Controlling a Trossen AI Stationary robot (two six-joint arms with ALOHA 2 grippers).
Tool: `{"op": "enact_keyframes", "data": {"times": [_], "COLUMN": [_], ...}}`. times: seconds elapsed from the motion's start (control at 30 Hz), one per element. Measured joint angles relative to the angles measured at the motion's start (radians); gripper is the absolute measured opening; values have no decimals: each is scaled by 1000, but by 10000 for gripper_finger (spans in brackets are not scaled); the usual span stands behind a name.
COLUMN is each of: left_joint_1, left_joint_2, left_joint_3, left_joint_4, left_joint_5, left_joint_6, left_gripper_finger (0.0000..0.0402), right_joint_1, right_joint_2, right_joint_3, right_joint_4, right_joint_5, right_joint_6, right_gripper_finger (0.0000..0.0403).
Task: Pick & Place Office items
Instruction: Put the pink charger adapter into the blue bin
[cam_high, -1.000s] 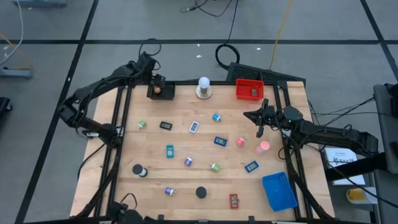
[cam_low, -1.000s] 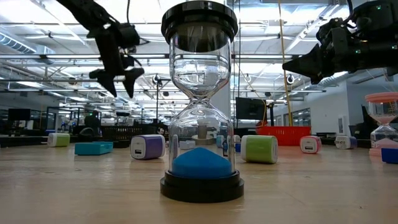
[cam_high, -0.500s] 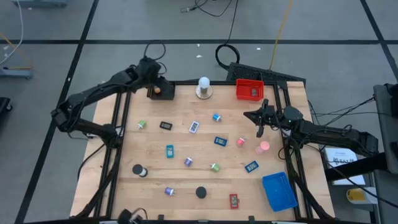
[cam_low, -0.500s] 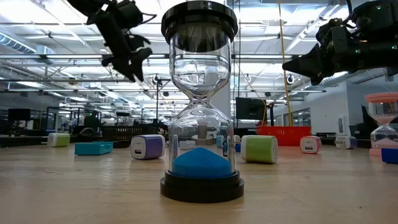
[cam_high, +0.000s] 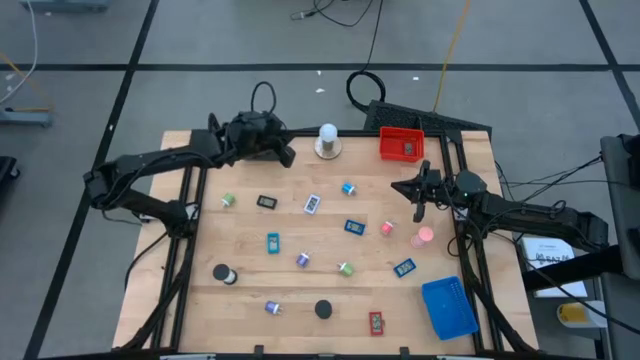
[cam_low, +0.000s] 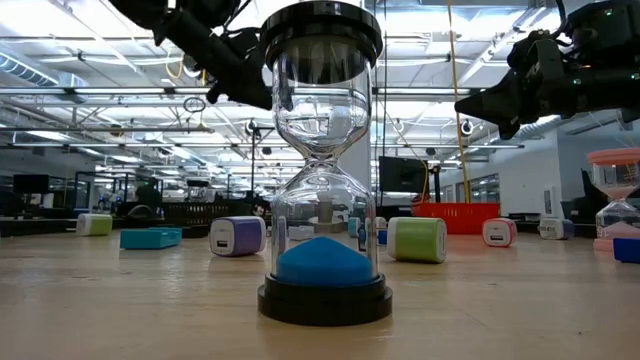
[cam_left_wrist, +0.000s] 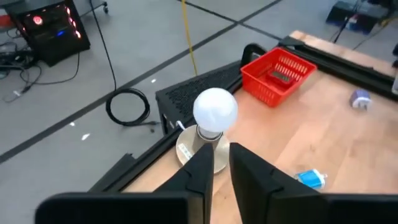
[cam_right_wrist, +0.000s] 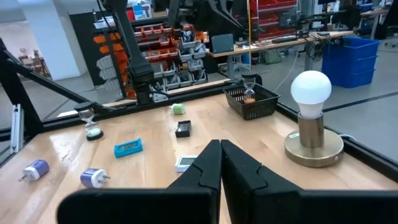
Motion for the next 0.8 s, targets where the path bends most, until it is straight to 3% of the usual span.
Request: {"op": "enact_keyframes", "data": {"times": [0.27, 0.53, 0.67, 0.8], "left_joint_1": [23, 44, -9, -43], "left_joint_2": [0, -37, -94, -130], "left_joint_3": [-43, -51, -173, -356], "left_joint_4": [-22, -121, 91, 448], "left_joint_5": [-6, -6, 92, 223], "left_joint_6": [-4, 43, 145, 131], "left_gripper_finger": [6, 9, 7, 17], "right_joint_1": [0, 0, 0, 0], "right_joint_2": [0, 0, 1, 1], "right_joint_3": [0, 0, 0, 0], "right_joint_4": [0, -1, 8, 48], "right_joint_5": [0, 0, -16, -16], "right_joint_6": [2, 19, 46, 116], "right_gripper_finger": [0, 0, 0, 0]}}
